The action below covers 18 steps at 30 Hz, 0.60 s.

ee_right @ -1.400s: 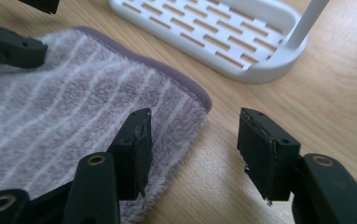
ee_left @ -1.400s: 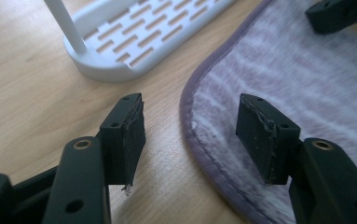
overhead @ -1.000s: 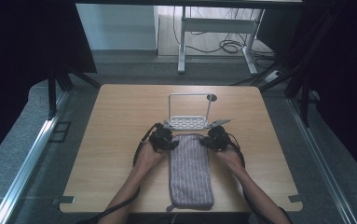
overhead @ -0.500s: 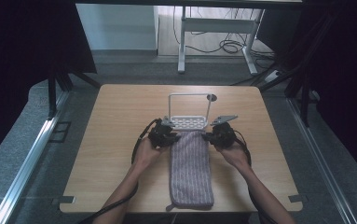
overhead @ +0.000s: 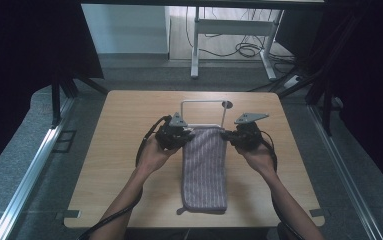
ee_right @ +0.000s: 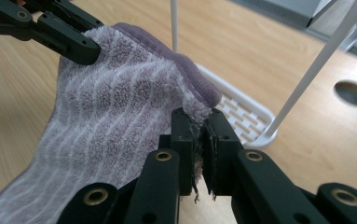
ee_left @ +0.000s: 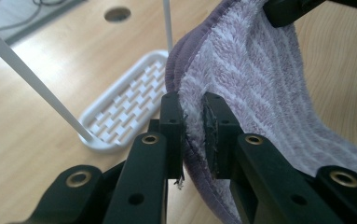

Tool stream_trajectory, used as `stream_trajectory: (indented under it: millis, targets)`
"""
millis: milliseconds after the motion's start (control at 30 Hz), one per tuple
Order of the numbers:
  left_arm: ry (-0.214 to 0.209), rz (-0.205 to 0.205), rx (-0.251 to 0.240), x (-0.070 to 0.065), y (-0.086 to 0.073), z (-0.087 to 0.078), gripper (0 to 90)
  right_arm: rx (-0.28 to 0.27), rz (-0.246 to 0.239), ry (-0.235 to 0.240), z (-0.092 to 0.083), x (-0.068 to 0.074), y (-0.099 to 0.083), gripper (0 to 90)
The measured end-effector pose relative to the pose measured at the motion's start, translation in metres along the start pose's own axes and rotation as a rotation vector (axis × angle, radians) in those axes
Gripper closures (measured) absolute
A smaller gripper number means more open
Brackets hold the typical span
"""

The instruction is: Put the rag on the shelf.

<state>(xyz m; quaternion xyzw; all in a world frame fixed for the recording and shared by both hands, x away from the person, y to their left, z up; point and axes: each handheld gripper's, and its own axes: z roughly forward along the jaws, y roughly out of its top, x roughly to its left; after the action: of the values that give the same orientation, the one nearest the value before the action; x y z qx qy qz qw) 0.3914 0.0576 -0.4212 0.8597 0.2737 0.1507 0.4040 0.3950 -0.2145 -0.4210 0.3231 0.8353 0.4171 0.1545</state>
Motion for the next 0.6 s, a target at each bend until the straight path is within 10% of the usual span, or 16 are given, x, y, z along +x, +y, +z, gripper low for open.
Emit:
stream_trajectory:
  millis: [300,600]
  targets:
    - [0.044,0.088,-0.038,0.006,0.043,-0.028,78.6,-0.07,-0.041,-0.043,-0.028,-0.005,0.035,83.3]
    - [0.03,0.051,-0.098,0.025,0.074,-0.043,78.4,-0.153,-0.069,-0.1,-0.046,-0.014,0.069,83.3]
